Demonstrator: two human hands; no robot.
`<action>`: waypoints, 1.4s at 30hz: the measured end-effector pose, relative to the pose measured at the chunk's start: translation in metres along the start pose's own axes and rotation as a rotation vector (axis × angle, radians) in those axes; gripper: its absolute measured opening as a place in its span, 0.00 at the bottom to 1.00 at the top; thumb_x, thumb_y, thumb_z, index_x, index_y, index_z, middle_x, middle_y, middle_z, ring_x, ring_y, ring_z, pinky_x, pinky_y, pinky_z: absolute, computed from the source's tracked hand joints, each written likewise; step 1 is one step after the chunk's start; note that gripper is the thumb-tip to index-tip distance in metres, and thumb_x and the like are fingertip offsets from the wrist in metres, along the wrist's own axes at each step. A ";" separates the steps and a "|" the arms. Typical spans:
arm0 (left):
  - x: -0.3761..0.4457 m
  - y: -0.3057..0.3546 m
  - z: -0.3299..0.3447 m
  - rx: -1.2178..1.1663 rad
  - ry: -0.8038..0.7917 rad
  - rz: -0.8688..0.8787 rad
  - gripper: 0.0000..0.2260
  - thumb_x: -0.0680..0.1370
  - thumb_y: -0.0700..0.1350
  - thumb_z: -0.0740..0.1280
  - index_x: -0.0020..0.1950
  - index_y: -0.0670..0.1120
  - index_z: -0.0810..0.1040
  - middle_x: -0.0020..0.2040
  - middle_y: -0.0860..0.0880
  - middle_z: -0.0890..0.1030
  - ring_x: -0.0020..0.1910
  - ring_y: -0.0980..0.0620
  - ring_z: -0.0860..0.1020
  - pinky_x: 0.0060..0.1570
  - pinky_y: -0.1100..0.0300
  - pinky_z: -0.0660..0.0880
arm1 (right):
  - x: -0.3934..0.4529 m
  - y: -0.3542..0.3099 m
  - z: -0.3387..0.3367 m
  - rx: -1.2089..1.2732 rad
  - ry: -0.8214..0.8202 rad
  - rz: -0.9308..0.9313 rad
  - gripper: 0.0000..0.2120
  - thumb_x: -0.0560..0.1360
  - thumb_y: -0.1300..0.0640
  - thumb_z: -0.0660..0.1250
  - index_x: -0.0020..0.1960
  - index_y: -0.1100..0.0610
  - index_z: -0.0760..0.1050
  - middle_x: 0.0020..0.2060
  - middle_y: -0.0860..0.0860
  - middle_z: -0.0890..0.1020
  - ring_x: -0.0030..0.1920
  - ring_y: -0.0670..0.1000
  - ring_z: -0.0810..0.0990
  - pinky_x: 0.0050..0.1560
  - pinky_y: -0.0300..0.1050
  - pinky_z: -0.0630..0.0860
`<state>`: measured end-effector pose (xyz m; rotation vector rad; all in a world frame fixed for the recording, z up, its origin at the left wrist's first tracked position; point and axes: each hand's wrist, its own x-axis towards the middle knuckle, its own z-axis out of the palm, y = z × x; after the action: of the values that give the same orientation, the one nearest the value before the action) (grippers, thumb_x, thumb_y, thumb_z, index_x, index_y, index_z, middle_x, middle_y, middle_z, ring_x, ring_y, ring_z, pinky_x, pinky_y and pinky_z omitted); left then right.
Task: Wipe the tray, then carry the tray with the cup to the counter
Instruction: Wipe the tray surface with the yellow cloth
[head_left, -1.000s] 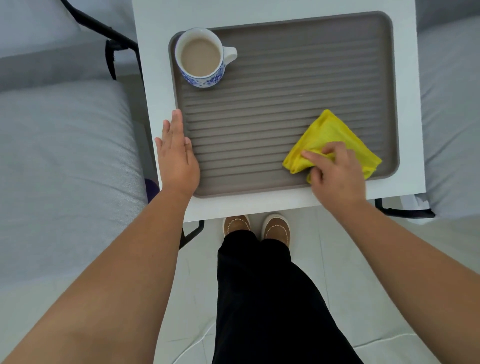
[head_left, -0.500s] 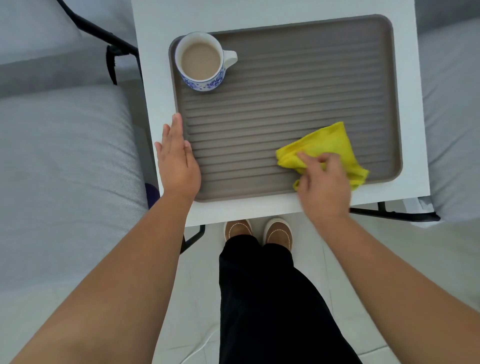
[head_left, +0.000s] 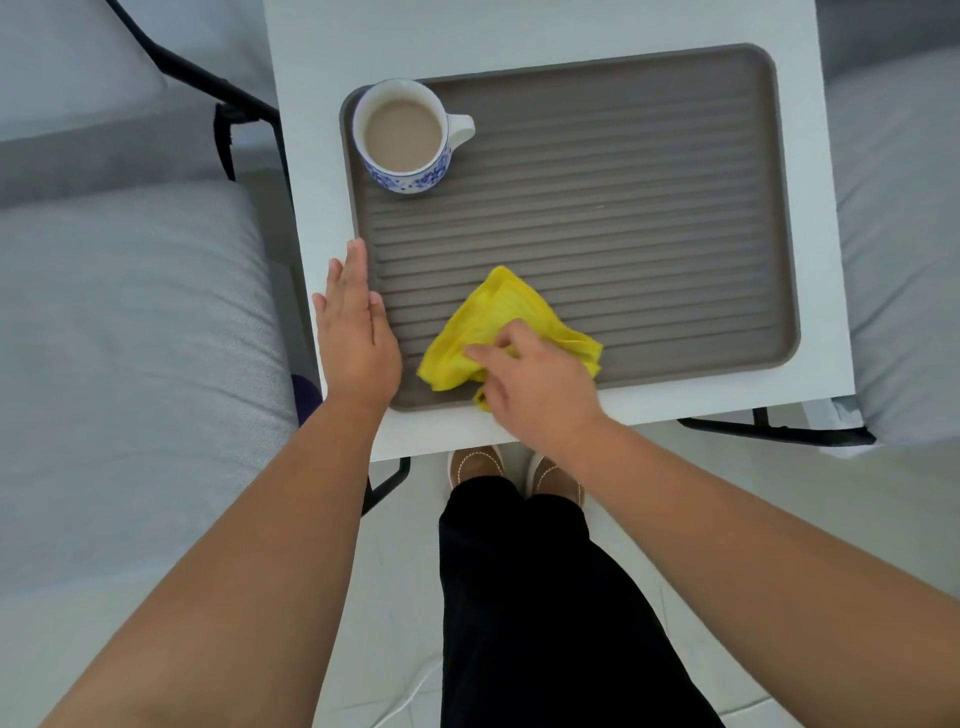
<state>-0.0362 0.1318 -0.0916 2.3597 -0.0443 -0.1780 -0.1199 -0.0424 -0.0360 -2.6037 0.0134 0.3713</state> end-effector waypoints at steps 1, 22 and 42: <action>0.000 0.001 -0.001 -0.004 -0.006 -0.001 0.23 0.83 0.39 0.50 0.79 0.48 0.56 0.78 0.50 0.60 0.78 0.50 0.52 0.76 0.54 0.42 | -0.004 0.013 -0.005 0.002 0.023 0.048 0.16 0.69 0.61 0.67 0.57 0.54 0.80 0.49 0.60 0.79 0.35 0.61 0.79 0.32 0.50 0.77; 0.001 -0.001 -0.001 0.032 -0.037 -0.031 0.24 0.83 0.40 0.50 0.79 0.50 0.54 0.78 0.53 0.60 0.78 0.52 0.51 0.76 0.56 0.42 | 0.007 0.002 0.003 0.053 0.063 0.273 0.17 0.74 0.56 0.63 0.63 0.52 0.74 0.56 0.57 0.74 0.44 0.60 0.79 0.39 0.51 0.76; 0.002 0.017 -0.015 0.152 -0.128 -0.155 0.25 0.84 0.43 0.51 0.79 0.58 0.50 0.79 0.51 0.57 0.78 0.49 0.53 0.75 0.43 0.53 | -0.023 0.168 -0.076 0.042 0.462 0.834 0.15 0.75 0.59 0.61 0.60 0.59 0.75 0.57 0.62 0.74 0.49 0.64 0.76 0.46 0.51 0.72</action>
<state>-0.0317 0.1299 -0.0692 2.5003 0.0660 -0.4145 -0.1352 -0.2269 -0.0479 -2.4592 1.2600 0.0278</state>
